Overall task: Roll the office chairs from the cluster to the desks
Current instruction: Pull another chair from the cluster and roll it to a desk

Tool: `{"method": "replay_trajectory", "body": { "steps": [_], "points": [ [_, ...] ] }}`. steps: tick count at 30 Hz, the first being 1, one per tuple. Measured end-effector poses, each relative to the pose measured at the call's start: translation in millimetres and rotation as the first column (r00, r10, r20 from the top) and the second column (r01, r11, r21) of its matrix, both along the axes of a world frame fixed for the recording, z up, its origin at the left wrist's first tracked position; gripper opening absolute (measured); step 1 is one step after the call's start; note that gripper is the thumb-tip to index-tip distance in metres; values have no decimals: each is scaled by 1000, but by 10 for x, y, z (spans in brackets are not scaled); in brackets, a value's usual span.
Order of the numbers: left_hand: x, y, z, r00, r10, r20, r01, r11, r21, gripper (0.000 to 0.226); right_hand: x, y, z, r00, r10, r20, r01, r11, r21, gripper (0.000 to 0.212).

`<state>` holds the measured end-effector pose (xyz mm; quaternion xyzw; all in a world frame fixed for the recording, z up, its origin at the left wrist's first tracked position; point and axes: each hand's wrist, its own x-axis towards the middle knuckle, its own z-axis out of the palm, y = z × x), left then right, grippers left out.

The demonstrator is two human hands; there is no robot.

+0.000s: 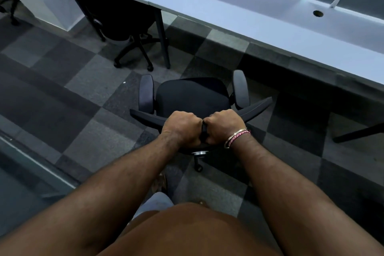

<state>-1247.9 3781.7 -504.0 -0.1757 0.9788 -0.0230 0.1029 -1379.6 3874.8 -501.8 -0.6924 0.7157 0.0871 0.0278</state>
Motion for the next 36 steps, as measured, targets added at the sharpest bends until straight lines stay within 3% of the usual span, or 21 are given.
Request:
{"method": "replay_trajectory", "body": {
  "steps": [11, 20, 28, 36],
  "points": [
    [-233, -1615, -29, 997, -65, -33, 64, 997, -37, 28, -82, -1513, -47, 987, -162, -17, 161, 985, -58, 32],
    [-418, -3064, -76, 971, -237, -29, 236, 971, -19, 28, -22, -2743, -78, 920, -390, -20, 390, 920, -35, 31],
    [-653, -3848, -83, 933, -360, -3, 360, 933, -11, 29, -66, -3382, -78, 871, -491, -5, 491, 870, -44, 25],
    [-1071, -4359, -28, 921, -384, 65, 386, 922, -25, 25, -384, -3861, -89, 846, -533, 0, 532, 845, -58, 25]
  ]
}}
